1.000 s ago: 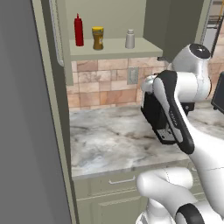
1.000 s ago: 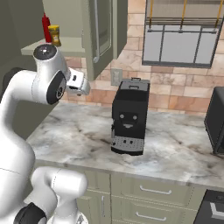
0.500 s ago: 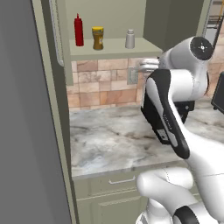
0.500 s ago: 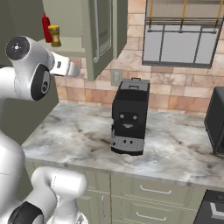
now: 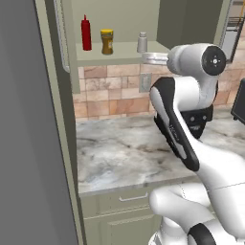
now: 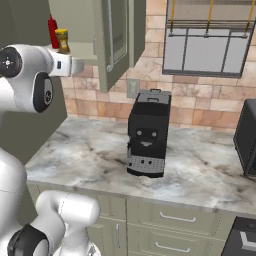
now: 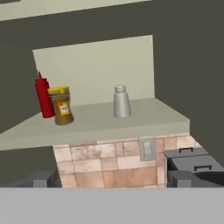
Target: Collect the turmeric, ketchup, and shaker from the cabinet and place them next to the stove.
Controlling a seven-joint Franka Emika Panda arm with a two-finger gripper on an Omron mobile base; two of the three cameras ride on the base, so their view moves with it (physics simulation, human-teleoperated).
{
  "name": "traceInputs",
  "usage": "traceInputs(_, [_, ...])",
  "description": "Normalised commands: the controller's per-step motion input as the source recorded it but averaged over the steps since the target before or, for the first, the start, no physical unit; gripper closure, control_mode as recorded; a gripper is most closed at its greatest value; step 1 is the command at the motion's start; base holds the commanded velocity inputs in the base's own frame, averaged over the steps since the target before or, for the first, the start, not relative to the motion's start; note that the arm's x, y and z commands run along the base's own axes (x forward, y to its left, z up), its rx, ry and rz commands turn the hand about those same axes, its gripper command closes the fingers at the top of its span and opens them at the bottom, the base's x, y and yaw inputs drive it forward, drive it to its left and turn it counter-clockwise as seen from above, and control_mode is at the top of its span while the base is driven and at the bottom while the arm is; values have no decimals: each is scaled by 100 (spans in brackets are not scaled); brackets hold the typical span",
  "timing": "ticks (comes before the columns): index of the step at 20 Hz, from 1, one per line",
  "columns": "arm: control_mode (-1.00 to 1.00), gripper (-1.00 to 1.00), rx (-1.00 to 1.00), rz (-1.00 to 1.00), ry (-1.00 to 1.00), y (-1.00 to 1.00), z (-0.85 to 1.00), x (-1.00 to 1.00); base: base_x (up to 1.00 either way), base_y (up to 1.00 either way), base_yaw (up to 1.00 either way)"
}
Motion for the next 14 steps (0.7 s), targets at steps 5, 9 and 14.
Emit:
traceInputs(5, [-100, -100, 0, 0, -29, 10, 30, 12, 0, 0, 0])
traceInputs(9, [-100, -100, -1, 0, -6, 0, 6, 6, 0, 0, 0])
traceInputs(14, [-100, -100, 0, 0, 1, 1, 0, 8, 0, 0, 0])
